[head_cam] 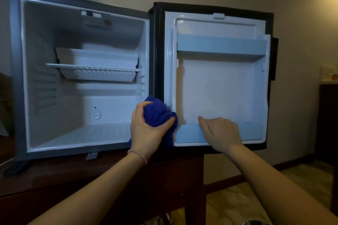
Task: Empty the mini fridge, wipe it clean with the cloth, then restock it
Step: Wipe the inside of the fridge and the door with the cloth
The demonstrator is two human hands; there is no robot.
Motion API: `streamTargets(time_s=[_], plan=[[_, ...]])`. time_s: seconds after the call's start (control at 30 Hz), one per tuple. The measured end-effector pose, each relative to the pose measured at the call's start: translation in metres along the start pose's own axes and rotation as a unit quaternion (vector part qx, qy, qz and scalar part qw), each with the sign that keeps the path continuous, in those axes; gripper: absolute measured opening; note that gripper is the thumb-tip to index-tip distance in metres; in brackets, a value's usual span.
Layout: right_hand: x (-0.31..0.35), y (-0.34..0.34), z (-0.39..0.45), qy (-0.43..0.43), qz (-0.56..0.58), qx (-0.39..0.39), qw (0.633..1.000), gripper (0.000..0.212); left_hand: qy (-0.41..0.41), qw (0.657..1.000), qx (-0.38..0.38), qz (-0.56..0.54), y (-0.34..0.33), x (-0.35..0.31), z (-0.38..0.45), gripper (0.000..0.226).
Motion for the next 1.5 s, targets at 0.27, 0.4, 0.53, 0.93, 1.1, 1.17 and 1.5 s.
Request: streamTargets(time_s=[0.27, 0.4, 0.53, 0.93, 1.1, 1.17, 1.5], plan=[[-0.024, 0.033, 0.008, 0.014, 0.0, 0.131, 0.991, 0.048, -0.235, 0.962, 0.084, 0.112, -0.003, -0.027, -0.011, 0.064], [-0.06, 0.045, -0.002, -0.029, 0.039, 0.146, 0.988, 0.047, -0.319, 0.922, 0.113, 0.188, -0.009, -0.042, -0.008, 0.061], [-0.058, 0.04, -0.008, -0.075, 0.097, 0.118, 0.985, 0.051, -0.38, 0.868, 0.227, 0.225, -0.036, -0.056, -0.023, 0.063], [-0.058, 0.093, -0.005, -0.197, 0.289, 0.056, 0.935, 0.047, -0.107, 0.889, 0.427, 0.122, -0.114, -0.083, -0.043, 0.102], [-0.045, 0.093, 0.001, -0.094, 0.218, 0.14, 0.961, 0.062, -0.078, 0.883, 0.447, 0.119, -0.096, -0.081, -0.034, 0.112], [-0.038, 0.09, 0.006, -0.089, 0.189, 0.14, 0.968, 0.065, -0.067, 0.885, 0.447, 0.111, -0.089, -0.083, -0.029, 0.105], [-0.018, 0.092, -0.001, -0.144, 0.324, 0.122, 0.927, 0.038, -0.149, 0.877, 0.414, 0.195, -0.065, -0.064, -0.016, 0.089]])
Point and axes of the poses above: each hand's wrist, its own z-axis towards the middle knuckle, its own y-axis out of the back of the hand, x = y × z, the point moved 1 cm from there along z, towards the middle knuckle, and after that the axes turned 15 degrees about -x, right-handed, at the moved point
